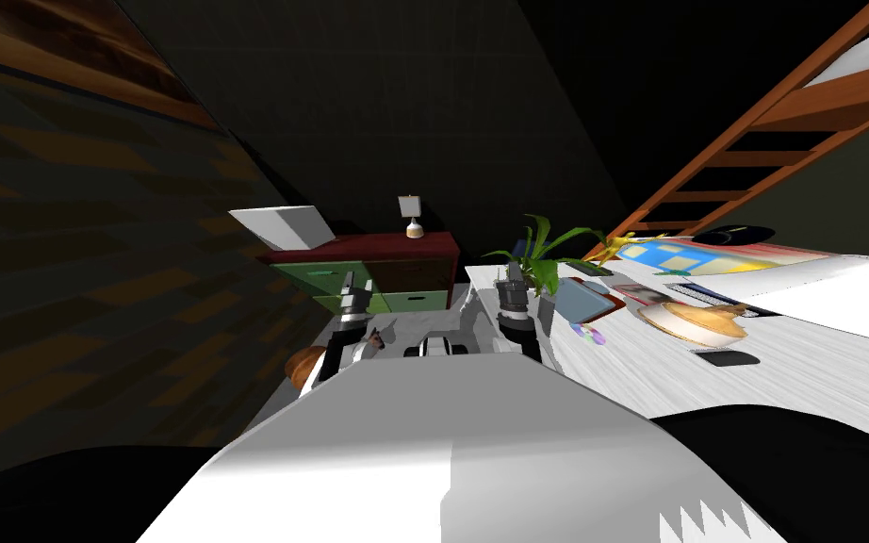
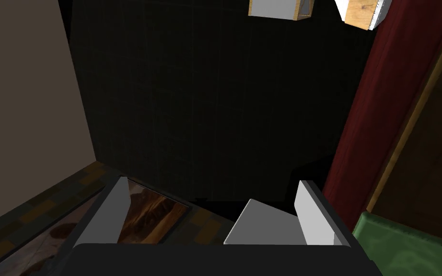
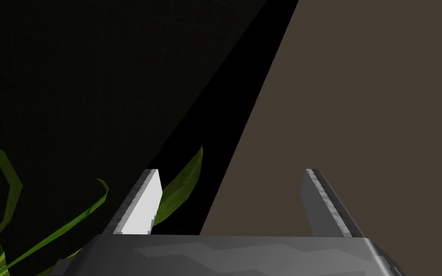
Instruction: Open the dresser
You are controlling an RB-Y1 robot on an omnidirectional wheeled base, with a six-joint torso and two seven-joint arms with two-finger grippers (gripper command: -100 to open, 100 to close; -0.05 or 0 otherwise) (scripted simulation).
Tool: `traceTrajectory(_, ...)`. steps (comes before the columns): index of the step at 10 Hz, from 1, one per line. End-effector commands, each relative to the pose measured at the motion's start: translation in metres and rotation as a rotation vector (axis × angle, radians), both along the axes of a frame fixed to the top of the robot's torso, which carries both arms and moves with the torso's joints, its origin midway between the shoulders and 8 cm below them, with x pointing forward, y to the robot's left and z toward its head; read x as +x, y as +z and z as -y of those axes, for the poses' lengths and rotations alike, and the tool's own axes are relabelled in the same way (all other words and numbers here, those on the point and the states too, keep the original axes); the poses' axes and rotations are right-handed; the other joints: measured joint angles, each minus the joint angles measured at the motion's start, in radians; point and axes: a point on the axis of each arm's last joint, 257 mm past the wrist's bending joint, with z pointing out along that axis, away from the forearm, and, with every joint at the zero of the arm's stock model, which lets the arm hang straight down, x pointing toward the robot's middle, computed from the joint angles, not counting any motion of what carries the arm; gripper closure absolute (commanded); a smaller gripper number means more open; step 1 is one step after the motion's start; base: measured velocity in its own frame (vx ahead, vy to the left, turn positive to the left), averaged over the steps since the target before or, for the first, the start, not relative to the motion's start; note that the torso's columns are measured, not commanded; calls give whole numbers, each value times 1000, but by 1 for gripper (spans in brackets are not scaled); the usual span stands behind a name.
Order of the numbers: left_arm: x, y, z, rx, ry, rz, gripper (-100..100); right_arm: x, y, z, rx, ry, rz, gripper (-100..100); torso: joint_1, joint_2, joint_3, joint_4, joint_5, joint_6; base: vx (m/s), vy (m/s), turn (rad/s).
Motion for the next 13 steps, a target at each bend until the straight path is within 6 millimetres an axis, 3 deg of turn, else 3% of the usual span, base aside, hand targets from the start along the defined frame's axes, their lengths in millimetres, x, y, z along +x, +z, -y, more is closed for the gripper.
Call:
traceTrajectory(1, 9, -22, -1, 3, -2, -37, -100, 0, 0, 0, 0, 0, 0, 0, 0, 0, 0, 0, 0, 0, 88, -4, -24)
traceTrajectory(13, 38, -132, -12, -1, 2, -212, -100, 0, 0, 0, 0, 0, 0, 0, 0, -1, -1, 0, 0, 0, 95, 9, -27)
